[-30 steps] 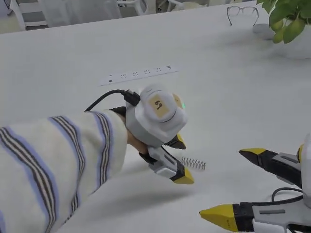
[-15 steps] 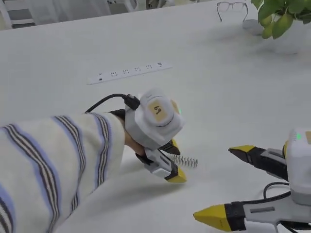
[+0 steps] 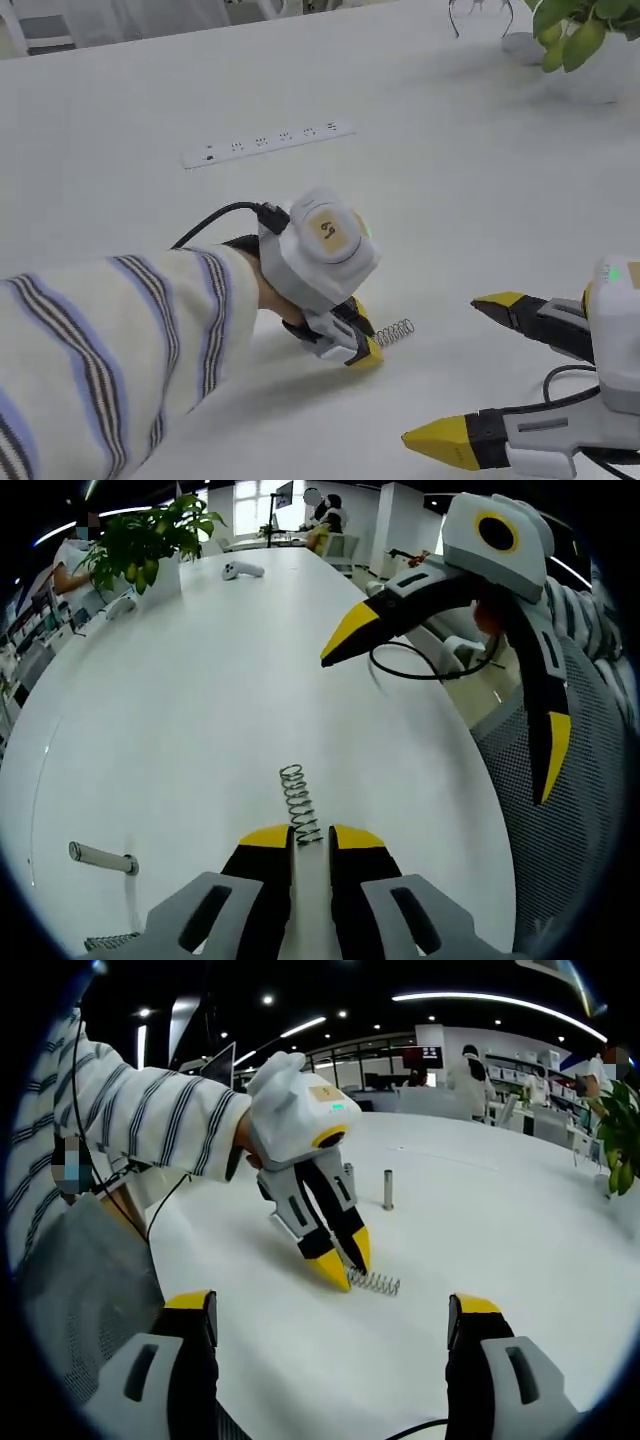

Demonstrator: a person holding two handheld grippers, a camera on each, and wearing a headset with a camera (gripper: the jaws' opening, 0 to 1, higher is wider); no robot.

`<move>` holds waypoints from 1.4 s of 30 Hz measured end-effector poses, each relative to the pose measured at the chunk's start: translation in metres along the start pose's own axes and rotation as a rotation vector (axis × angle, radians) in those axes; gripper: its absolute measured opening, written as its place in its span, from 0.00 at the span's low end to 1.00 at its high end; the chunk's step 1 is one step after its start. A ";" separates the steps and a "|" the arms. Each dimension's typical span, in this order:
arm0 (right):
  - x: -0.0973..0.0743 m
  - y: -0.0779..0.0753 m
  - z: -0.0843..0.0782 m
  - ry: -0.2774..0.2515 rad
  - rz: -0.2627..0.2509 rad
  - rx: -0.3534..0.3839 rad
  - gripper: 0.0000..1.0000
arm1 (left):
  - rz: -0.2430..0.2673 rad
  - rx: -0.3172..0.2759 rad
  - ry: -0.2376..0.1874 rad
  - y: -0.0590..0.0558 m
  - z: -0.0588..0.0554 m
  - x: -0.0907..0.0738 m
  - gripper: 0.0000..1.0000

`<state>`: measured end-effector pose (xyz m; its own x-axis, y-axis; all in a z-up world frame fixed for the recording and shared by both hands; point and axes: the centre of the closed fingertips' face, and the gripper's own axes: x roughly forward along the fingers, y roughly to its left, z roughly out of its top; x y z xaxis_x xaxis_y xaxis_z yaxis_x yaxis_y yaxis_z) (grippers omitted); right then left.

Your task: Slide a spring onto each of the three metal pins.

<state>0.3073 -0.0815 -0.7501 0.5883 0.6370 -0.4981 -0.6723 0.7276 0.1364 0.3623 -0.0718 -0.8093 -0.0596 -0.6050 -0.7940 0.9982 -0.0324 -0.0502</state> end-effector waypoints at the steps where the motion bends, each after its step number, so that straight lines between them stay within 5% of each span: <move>1: 0.000 0.000 0.000 0.001 -0.001 0.000 0.94 | 0.008 -0.002 0.002 0.001 0.000 0.000 0.03; 8: -0.003 -0.003 -0.002 0.000 -0.012 0.006 0.93 | 0.033 -0.074 0.000 0.004 -0.001 -0.001 0.02; 27: -0.004 -0.002 -0.002 0.005 -0.010 -0.004 0.90 | 0.098 -0.104 -0.059 0.003 -0.004 -0.005 0.02; 42: -0.005 0.001 -0.002 0.032 0.017 -0.025 0.88 | 0.138 -0.232 -0.124 0.006 -0.021 -0.040 0.02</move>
<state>0.3029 -0.0839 -0.7488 0.5625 0.6401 -0.5233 -0.6930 0.7102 0.1238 0.3707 -0.0307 -0.7908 0.0920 -0.6844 -0.7233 0.9683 0.2307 -0.0952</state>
